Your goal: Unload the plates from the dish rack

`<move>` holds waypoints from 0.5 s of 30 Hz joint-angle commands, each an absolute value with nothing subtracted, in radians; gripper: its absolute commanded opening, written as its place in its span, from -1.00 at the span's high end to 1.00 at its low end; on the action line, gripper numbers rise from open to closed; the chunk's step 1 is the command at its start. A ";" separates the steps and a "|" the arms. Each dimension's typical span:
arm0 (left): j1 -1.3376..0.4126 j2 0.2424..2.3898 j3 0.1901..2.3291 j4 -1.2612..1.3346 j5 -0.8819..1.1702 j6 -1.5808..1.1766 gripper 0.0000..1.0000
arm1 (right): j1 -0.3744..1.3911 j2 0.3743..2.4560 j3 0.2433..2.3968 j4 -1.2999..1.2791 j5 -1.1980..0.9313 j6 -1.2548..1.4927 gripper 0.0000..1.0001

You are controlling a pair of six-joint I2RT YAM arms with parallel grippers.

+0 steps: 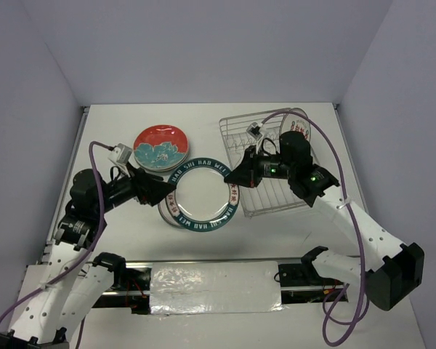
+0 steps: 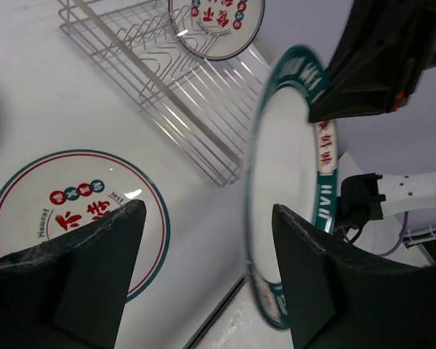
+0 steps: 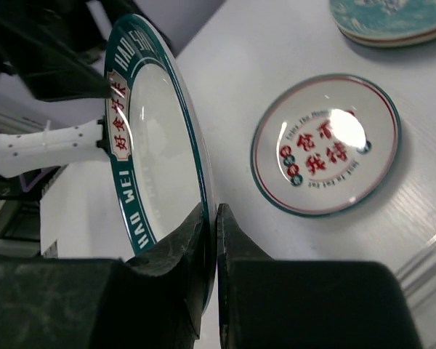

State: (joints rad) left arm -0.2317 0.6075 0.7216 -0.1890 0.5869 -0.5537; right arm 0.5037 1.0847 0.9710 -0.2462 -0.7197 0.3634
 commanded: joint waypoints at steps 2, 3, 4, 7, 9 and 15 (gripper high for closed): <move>-0.235 0.644 0.693 -0.160 0.593 -0.557 -0.59 | 0.541 1.037 0.989 -0.006 -0.781 0.466 1.00; -0.235 0.650 0.680 -0.138 0.635 -0.566 -0.55 | 0.546 1.042 0.988 -0.003 -0.776 0.469 1.00; -0.235 0.653 0.673 -0.118 0.652 -0.587 -0.51 | 0.552 1.054 0.986 -0.003 -0.773 0.477 1.00; -0.235 0.663 0.650 -0.048 0.692 -0.621 0.06 | 0.574 1.077 0.977 0.032 -0.736 0.485 0.99; -0.235 0.672 0.655 -0.060 0.683 -0.623 0.87 | 0.574 1.080 0.968 0.019 -0.700 0.480 0.69; -0.235 0.692 0.695 -0.292 0.390 -0.623 1.00 | 0.569 0.964 0.969 -0.282 -0.190 0.408 -0.71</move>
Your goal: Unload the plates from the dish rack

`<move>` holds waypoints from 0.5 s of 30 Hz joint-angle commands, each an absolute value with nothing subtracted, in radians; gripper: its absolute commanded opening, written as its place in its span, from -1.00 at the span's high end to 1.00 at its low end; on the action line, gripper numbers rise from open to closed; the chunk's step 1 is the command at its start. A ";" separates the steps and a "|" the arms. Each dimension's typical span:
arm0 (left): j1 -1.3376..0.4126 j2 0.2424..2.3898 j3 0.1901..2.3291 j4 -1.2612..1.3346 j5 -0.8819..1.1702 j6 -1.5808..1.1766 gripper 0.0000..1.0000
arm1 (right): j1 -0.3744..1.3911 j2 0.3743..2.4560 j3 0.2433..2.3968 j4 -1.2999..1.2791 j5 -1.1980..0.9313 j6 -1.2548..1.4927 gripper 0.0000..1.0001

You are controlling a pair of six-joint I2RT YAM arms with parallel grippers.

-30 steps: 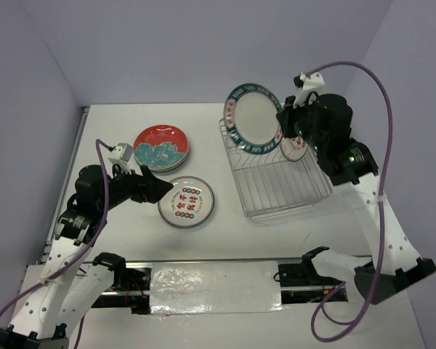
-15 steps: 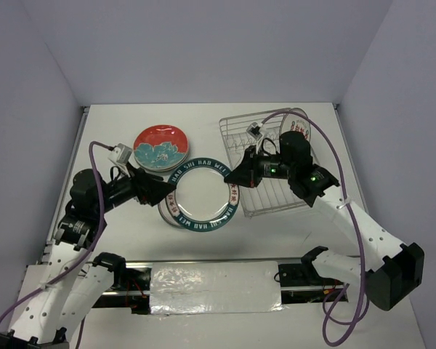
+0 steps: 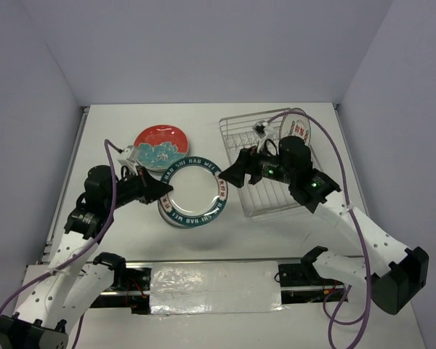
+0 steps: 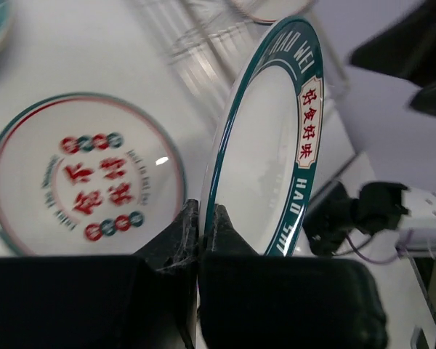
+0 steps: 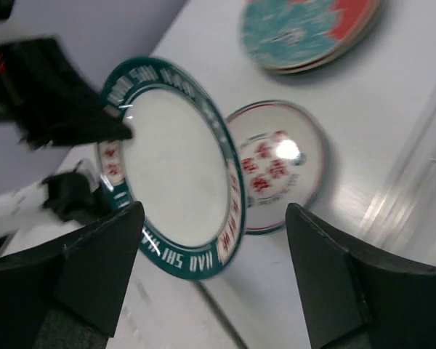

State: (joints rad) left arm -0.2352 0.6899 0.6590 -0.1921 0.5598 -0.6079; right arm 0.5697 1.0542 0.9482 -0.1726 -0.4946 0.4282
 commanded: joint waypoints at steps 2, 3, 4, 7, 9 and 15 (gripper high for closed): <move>-0.235 0.728 0.692 -0.343 0.247 -0.637 1.00 | 0.561 0.902 0.963 -0.372 0.081 0.429 -0.80; -0.235 0.744 0.684 -0.356 0.229 -0.641 1.00 | 0.545 0.882 0.948 -0.388 0.124 0.431 -0.83; -0.235 0.773 0.675 -0.351 0.207 -0.647 1.00 | 0.535 0.864 0.940 -0.396 0.142 0.423 -0.85; -0.233 0.831 0.644 -0.321 0.167 -0.679 1.00 | 0.512 0.812 0.916 -0.411 0.117 0.402 -0.86; -0.233 0.859 0.624 -0.290 0.167 -0.699 1.00 | 0.511 0.796 0.911 -0.434 0.117 0.388 -0.86; -0.233 0.943 0.591 -0.227 0.156 -0.730 0.26 | 0.508 0.776 0.897 -0.480 0.129 0.359 -0.86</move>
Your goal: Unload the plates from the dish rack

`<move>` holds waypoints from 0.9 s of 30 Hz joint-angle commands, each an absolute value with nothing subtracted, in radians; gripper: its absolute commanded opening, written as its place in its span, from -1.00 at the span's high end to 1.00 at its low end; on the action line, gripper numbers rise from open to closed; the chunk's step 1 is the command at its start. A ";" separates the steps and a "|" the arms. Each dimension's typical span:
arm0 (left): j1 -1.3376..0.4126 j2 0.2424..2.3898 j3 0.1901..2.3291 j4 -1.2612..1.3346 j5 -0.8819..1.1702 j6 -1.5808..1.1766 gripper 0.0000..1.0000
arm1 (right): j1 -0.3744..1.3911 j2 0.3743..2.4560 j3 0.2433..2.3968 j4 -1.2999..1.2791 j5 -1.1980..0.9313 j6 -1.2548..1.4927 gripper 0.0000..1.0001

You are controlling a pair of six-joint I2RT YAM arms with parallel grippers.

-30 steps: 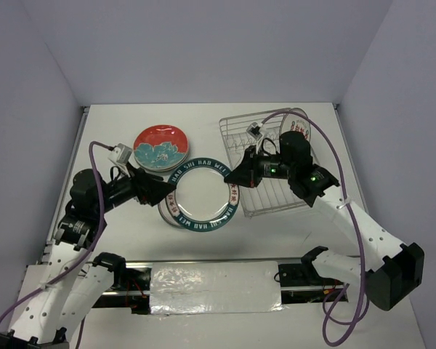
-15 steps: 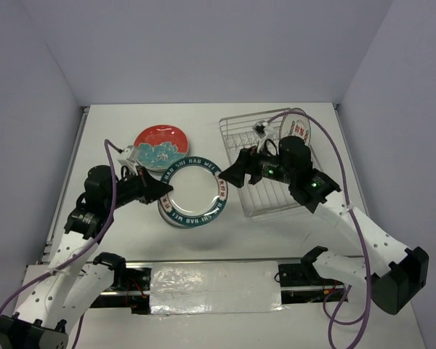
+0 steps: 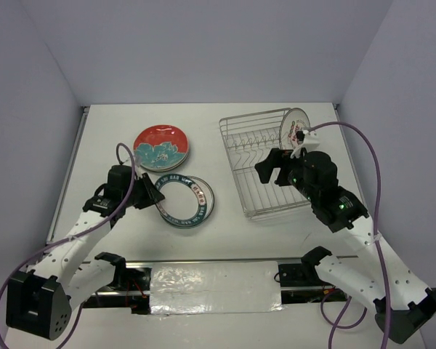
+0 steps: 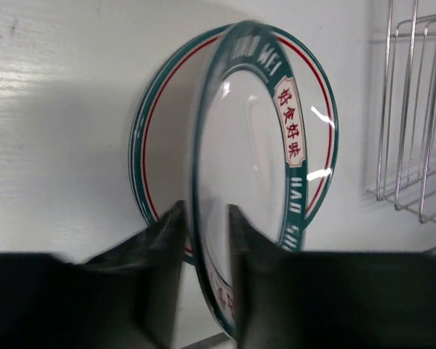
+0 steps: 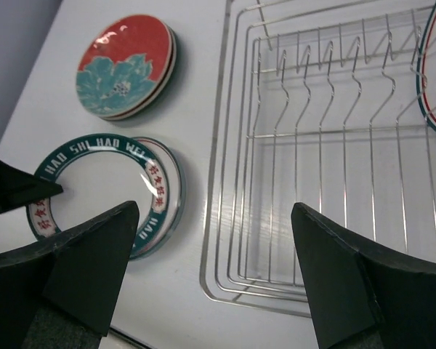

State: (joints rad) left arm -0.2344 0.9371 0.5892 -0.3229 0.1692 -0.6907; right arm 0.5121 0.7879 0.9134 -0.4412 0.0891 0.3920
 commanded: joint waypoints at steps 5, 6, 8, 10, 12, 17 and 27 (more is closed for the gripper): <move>-0.235 0.945 0.569 -0.261 0.146 -0.735 -0.99 | 0.505 0.801 0.923 -0.501 0.137 0.319 -0.87; -0.235 0.939 0.574 -0.279 0.123 -0.732 -0.99 | 0.502 0.849 0.945 -0.521 0.146 0.299 -0.87; -0.235 0.927 0.580 -0.314 0.095 -0.735 -0.99 | 0.496 0.931 1.039 -0.621 0.198 0.287 -0.88; -0.235 0.919 0.554 -0.313 0.101 -0.738 -0.99 | 0.486 1.063 1.103 -0.691 0.284 0.259 -0.88; -0.235 0.937 0.543 -0.304 0.120 -0.742 -0.99 | 0.438 1.165 1.178 -0.703 0.328 0.220 -0.88; -0.236 0.946 0.519 -0.287 0.141 -0.727 -0.99 | 0.275 1.318 1.336 -0.707 0.354 0.155 -0.87; -0.247 1.022 0.560 -0.259 0.202 -0.706 -0.99 | 0.201 1.494 1.473 -0.663 0.466 0.113 -0.86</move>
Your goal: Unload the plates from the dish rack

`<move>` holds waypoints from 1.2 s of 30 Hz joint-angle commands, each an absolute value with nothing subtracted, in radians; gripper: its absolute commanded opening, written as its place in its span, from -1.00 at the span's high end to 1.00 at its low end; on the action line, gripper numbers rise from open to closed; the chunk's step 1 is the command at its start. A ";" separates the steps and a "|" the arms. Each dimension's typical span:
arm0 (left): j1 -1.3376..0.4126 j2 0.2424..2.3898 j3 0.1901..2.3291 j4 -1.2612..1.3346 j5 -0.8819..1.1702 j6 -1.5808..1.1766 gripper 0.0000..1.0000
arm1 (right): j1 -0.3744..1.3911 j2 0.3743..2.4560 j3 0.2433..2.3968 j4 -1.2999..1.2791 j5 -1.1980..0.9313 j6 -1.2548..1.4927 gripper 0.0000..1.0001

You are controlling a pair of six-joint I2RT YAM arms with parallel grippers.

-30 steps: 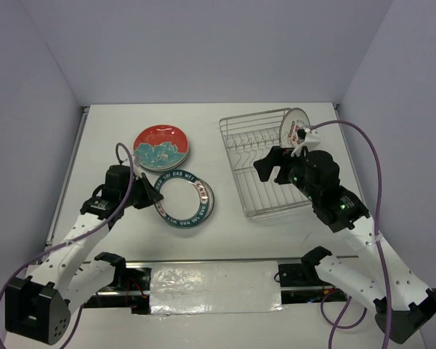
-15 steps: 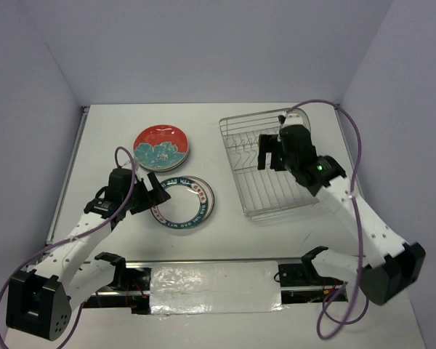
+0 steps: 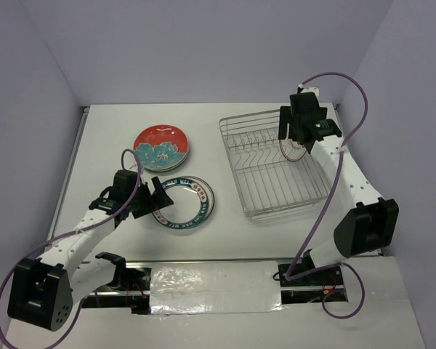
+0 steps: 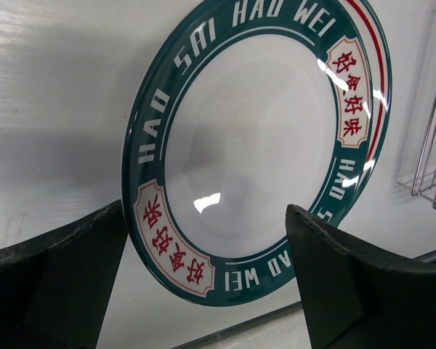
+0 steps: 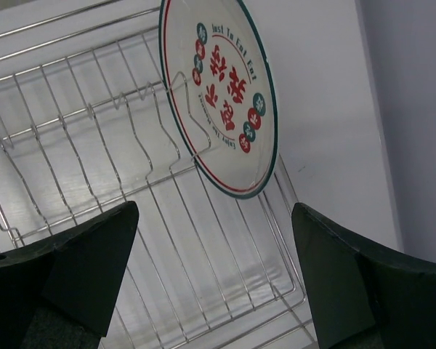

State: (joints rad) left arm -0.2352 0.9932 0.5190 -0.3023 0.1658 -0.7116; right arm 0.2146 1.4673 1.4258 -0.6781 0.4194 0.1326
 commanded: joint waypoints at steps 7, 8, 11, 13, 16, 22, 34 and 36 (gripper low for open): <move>-0.267 1.065 0.568 -0.233 0.206 -0.710 -0.99 | 0.120 1.568 1.523 -0.621 0.387 0.084 -0.86; -0.270 1.069 0.569 -0.229 0.212 -0.715 -0.99 | 0.111 1.587 1.532 -0.620 0.368 0.077 -0.86; -0.285 1.086 0.587 -0.230 0.204 -0.716 -0.99 | 0.097 1.615 1.571 -0.621 0.373 0.057 -0.85; -0.290 1.092 0.597 -0.232 0.198 -0.718 -0.99 | 0.092 1.621 1.571 -0.604 0.351 0.040 -0.84; -0.316 1.117 0.621 -0.218 0.216 -0.732 -0.99 | 0.086 1.654 1.578 -0.595 0.327 0.037 -0.82; -0.334 1.105 0.664 -0.337 0.089 -0.719 -0.99 | 0.086 1.704 1.578 -0.581 0.307 0.017 -0.79; -0.333 1.010 0.753 -0.569 -0.041 -0.660 -0.99 | 0.089 1.731 1.580 -0.584 0.348 0.009 0.57; -0.333 0.958 0.779 -0.587 -0.032 -0.643 -0.99 | 0.097 1.700 1.562 -0.574 0.374 0.009 0.75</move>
